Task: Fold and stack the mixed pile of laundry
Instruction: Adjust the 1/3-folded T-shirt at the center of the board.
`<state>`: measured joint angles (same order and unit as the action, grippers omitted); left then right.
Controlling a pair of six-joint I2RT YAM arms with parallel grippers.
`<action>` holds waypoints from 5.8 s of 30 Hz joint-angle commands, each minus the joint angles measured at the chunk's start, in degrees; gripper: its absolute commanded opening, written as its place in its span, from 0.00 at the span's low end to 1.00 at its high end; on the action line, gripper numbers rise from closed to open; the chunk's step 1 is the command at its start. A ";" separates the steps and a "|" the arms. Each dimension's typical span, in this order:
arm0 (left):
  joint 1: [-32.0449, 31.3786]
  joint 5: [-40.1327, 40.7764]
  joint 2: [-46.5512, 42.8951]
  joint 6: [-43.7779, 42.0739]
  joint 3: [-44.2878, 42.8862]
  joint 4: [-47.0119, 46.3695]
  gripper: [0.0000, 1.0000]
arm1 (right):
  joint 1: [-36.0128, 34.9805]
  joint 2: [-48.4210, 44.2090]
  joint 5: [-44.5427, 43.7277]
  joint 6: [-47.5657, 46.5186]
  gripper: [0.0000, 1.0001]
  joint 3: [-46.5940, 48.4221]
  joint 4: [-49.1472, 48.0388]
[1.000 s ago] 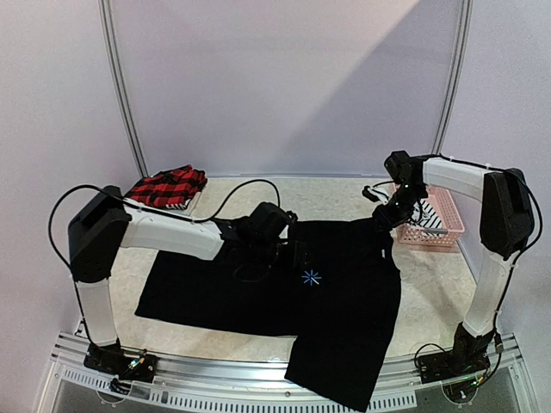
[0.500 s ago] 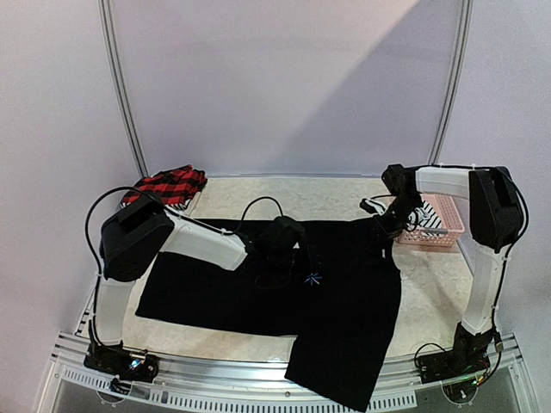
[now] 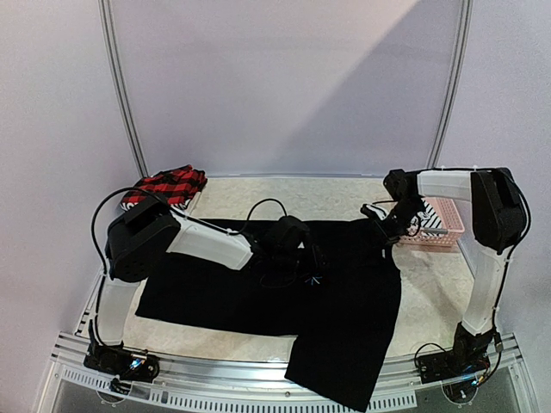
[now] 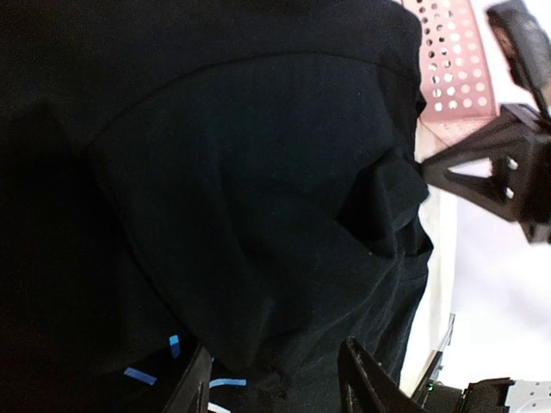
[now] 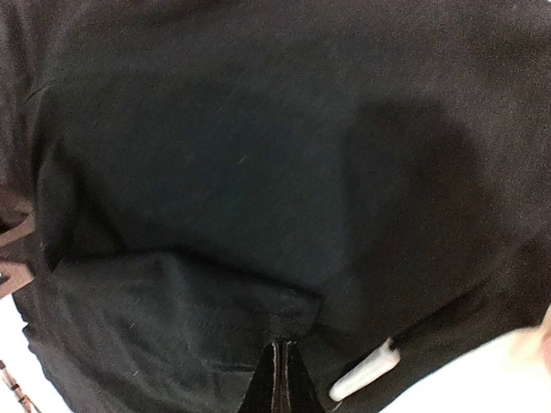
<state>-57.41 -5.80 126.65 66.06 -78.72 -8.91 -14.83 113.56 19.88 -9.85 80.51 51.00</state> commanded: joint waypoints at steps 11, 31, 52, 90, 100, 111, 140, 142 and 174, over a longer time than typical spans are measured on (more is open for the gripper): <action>-2.62 -2.78 2.76 1.60 -3.19 4.64 0.32 | 0.32 -11.07 4.88 0.18 0.00 -3.68 2.84; -1.66 -3.77 -5.77 -4.02 -0.26 7.16 0.00 | 0.32 -20.04 6.39 -1.00 0.00 -8.61 7.52; 0.90 -8.64 -8.82 -4.44 2.86 12.25 0.00 | -1.56 -17.25 13.06 -6.54 0.03 -12.42 16.29; 37.01 11.67 -18.95 -48.02 6.29 45.28 0.47 | 1.74 16.22 -15.44 -10.18 0.42 25.64 -0.27; 38.85 10.78 -16.72 -47.22 9.77 49.39 0.47 | 2.00 19.34 -25.00 -6.02 0.38 22.01 0.23; 43.12 2.86 -20.61 -42.59 19.43 49.77 0.47 | 2.00 17.32 -23.84 -4.45 0.38 20.65 2.39; 51.75 8.48 -20.08 -45.32 5.62 43.55 0.53 | 2.00 25.56 -16.51 -18.01 0.46 39.88 12.00; 51.94 8.53 -19.51 -45.31 5.83 43.41 0.53 | 1.95 26.21 -17.66 -18.63 0.45 39.85 12.77; 41.69 10.56 -41.53 -49.01 6.09 46.36 0.57 | -1.11 9.22 -9.12 -11.79 0.51 36.62 10.27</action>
<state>-8.97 3.84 92.75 20.34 -73.91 35.42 -13.21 137.14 -0.51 -23.29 121.91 59.77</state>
